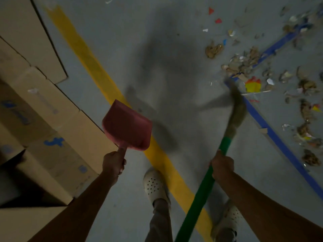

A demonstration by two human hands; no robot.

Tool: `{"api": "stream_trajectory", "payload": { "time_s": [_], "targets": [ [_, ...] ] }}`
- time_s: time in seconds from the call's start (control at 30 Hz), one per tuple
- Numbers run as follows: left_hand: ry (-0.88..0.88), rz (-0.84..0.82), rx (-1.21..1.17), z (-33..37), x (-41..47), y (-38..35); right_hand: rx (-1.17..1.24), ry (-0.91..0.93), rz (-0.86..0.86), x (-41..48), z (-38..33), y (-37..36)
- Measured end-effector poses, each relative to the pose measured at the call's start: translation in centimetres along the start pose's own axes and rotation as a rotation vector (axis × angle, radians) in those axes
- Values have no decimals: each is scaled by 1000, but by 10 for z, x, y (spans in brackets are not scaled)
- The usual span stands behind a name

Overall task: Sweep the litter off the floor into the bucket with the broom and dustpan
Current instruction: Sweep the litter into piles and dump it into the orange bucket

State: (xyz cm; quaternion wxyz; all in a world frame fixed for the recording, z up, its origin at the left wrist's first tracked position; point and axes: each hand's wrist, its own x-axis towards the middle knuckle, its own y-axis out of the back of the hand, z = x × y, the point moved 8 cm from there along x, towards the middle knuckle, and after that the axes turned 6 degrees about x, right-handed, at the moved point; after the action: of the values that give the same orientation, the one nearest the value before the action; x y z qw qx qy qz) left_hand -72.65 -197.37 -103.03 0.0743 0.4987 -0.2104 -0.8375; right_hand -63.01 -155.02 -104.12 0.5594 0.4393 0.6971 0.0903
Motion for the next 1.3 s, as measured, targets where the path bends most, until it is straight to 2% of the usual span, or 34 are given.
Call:
{"api": "stream_trajectory", "payload": {
  "time_s": [0.1,0.2,0.3,0.4,0.53,0.63,0.73,0.87,1.07,1.2,1.3],
  "targets": [
    [-14,-33,0,10,-4,-14,71,46,75,-6,-14,24],
    [-20,-43,21,20,-7,-24,20,162,54,-27,-33,25],
    [-28,-43,65,30,-8,-29,-4,305,-69,-47,-46,-4],
    [-54,-40,114,42,-11,-34,-96,367,-234,-56,-52,-34],
    [-81,-31,179,62,-16,-51,-252,349,-469,-52,-64,-55],
    [-103,-26,219,78,-22,-74,-303,220,-533,-21,-64,-47],
    [-123,-49,256,94,-33,-109,-259,80,-455,33,-52,-10],
    [-149,-109,269,115,-51,-170,-50,-91,-277,109,-35,70],
    [-154,-190,295,135,-83,-263,283,-199,44,178,-30,201],
    [-168,-212,340,146,-103,-318,444,-121,146,187,-48,251],
    [-173,-214,385,149,-115,-348,420,28,103,186,-52,262]
  ]
}}
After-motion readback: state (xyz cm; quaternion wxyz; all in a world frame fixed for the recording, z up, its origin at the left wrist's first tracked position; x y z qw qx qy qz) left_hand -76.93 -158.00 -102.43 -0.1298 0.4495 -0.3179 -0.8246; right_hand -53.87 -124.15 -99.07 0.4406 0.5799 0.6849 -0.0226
